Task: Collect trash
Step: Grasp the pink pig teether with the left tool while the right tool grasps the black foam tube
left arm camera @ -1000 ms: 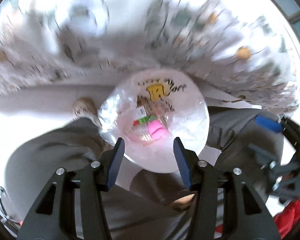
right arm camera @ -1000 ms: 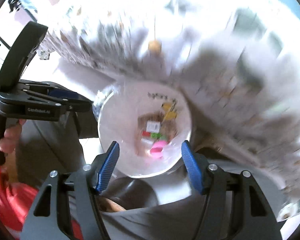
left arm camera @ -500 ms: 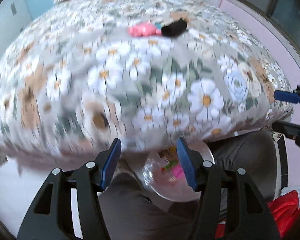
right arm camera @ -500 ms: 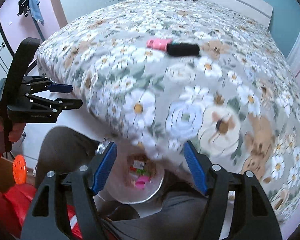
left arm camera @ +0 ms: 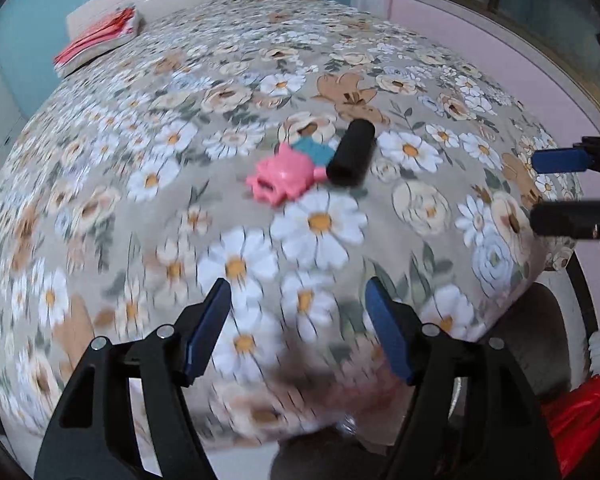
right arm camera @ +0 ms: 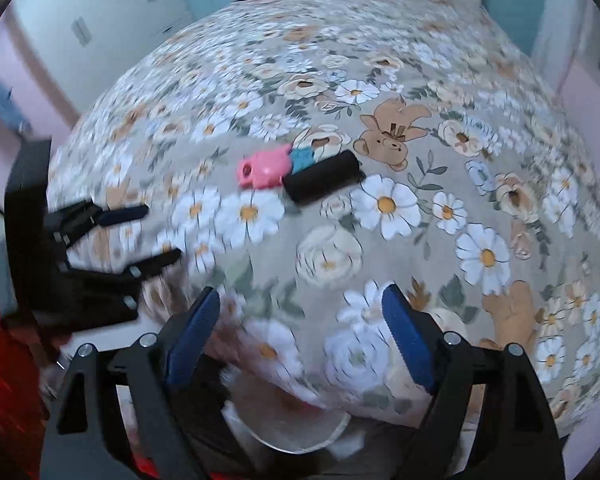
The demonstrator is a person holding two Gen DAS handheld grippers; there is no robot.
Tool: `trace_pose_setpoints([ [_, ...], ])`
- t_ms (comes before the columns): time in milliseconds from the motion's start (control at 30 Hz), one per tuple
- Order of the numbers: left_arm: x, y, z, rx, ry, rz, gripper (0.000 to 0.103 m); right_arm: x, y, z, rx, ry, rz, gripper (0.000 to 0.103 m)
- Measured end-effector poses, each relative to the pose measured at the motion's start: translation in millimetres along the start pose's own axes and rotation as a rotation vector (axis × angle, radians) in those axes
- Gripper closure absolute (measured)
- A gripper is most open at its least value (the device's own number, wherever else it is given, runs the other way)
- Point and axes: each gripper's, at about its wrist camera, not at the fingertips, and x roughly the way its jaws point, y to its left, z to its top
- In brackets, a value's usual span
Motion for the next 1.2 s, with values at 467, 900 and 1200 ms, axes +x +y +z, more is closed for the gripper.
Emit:
trace_pose_setpoints([
  [467, 60, 21, 67, 0.194, 0.009, -0.079, 0.031, 92, -41, 81, 0.482, 0.147, 0.071, 0.017],
  [900, 109, 9, 77, 0.420, -0.011, -0.105, 0.030, 144, -65, 86, 0.689, 0.197, 0.059, 0.018],
  [1200, 128, 12, 76, 0.501, -0.030, -0.113, 0.030, 156, -67, 86, 0.718, 0.216, 0.020, 0.018],
])
